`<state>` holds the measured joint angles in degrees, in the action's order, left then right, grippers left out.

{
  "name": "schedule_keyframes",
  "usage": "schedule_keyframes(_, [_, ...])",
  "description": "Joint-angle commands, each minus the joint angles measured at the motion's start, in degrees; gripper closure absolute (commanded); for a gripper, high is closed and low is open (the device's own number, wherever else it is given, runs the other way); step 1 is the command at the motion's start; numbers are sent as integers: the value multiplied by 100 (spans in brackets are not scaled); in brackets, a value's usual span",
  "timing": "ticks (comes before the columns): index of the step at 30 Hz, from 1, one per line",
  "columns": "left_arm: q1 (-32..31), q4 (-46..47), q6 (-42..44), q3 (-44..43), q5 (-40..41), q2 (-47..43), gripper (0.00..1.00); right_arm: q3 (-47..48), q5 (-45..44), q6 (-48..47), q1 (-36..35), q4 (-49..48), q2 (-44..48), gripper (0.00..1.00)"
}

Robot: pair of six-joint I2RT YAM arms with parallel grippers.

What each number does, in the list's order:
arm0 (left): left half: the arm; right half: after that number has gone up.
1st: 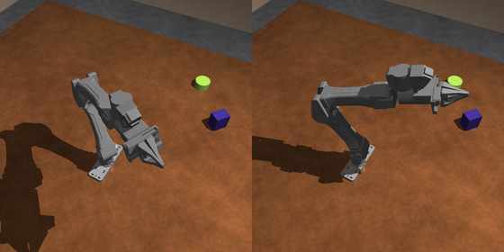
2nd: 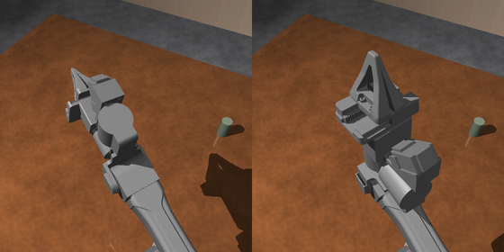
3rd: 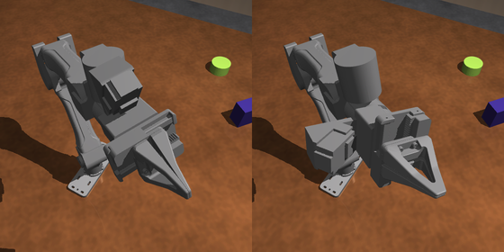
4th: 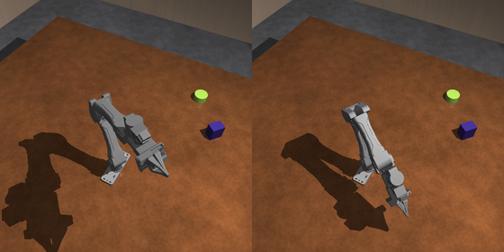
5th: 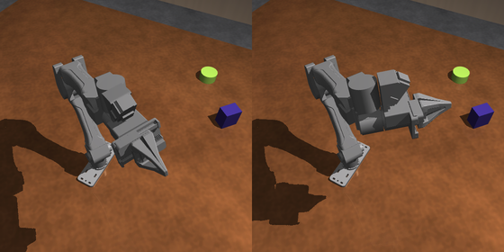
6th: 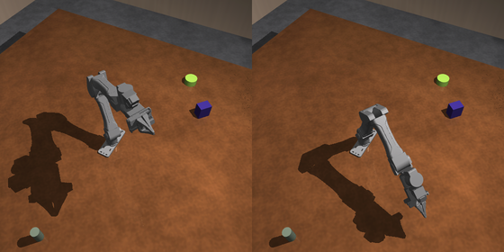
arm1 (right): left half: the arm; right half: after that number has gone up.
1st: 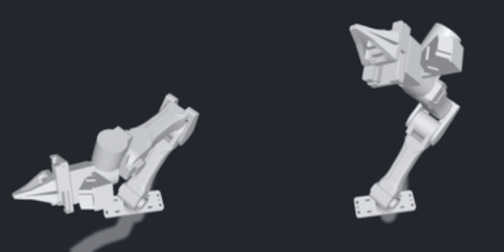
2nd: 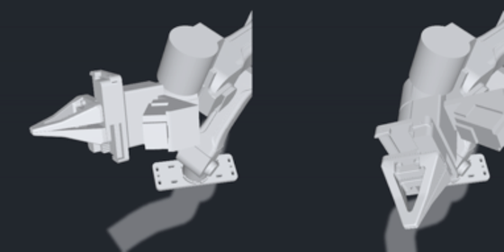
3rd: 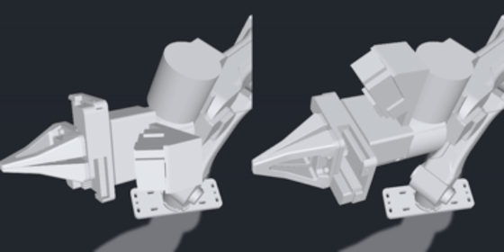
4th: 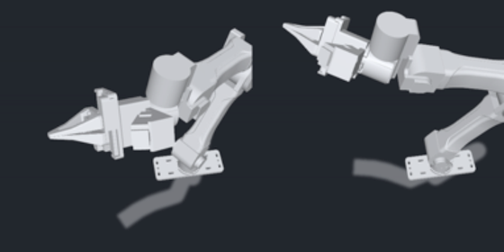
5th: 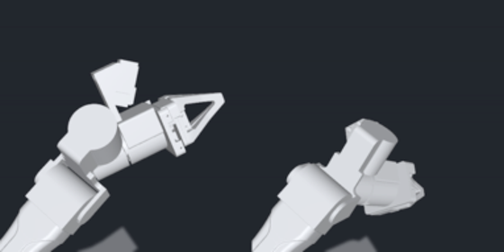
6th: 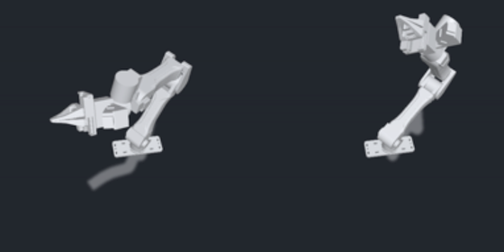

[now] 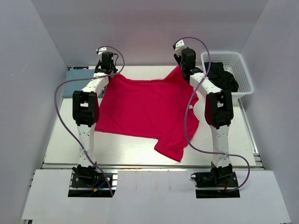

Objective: Fold and stack the t-shirts
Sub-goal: Flatten out the tshirt

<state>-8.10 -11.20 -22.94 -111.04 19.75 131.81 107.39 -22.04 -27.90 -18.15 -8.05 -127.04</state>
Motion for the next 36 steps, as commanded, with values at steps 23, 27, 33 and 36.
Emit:
schedule_keyframes(23, [-315, -242, 396, 3252, -2318, -2676, 0, -3988, 3326, 3836, 57, 1500, 3439, 10])
schedule_keyframes(27, [-315, -295, 395, 4045, -2212, -3239, 0, -4769, 3838, 4187, 31, 1526, 3590, 10])
schedule_keyframes(33, [-368, -312, 185, 5197, -2159, -4206, 0, -5905, 3858, 4662, 75, 1570, 4028, 10])
schedule_keyframes(36, [-368, -374, 132, 5567, -2159, -4602, 0, -6107, 3191, 4768, 101, 1675, 4021, 10])
